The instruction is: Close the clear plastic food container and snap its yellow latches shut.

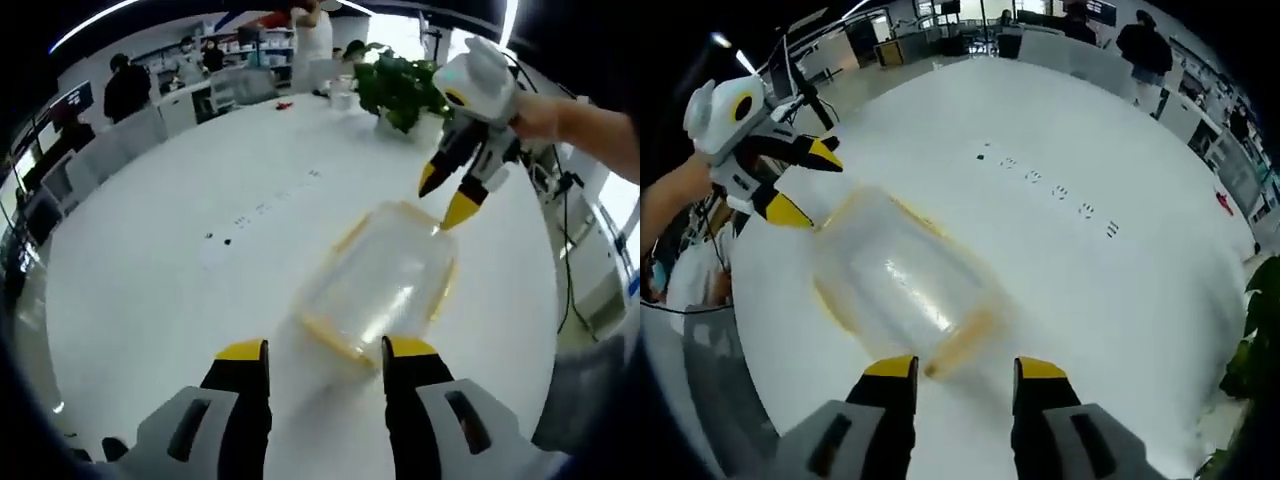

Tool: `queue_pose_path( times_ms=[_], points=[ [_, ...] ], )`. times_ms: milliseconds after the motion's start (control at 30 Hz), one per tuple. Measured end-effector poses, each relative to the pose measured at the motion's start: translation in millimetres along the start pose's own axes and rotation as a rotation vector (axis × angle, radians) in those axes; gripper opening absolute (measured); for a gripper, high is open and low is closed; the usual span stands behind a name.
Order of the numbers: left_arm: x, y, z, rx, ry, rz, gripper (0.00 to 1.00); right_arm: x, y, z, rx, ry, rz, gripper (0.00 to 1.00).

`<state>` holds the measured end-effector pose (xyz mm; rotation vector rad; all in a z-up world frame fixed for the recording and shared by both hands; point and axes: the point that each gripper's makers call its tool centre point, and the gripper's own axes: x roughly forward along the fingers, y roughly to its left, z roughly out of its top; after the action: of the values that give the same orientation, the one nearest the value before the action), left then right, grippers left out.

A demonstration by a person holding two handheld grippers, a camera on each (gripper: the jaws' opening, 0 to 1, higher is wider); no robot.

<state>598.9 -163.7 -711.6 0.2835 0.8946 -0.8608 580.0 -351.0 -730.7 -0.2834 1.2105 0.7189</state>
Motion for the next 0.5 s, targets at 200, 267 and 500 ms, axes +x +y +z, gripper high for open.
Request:
queue_pose_path(
  times_ms=[200, 267, 500],
  points=[
    [1, -1.8, -7.5, -0.057, 0.042, -0.014, 0.42, 0, 5, -0.2, 0.056, 0.019, 0.031, 0.35],
    [1, -2.6, -9.8, -0.082, 0.057, -0.022, 0.42, 0, 7, 1.4, 0.085, 0.017, 0.041, 0.34],
    [3, -6.9, -9.9, -0.171, 0.069, -0.036, 0.39, 6, 12, 0.8, 0.118, 0.046, 0.062, 0.32]
  ],
)
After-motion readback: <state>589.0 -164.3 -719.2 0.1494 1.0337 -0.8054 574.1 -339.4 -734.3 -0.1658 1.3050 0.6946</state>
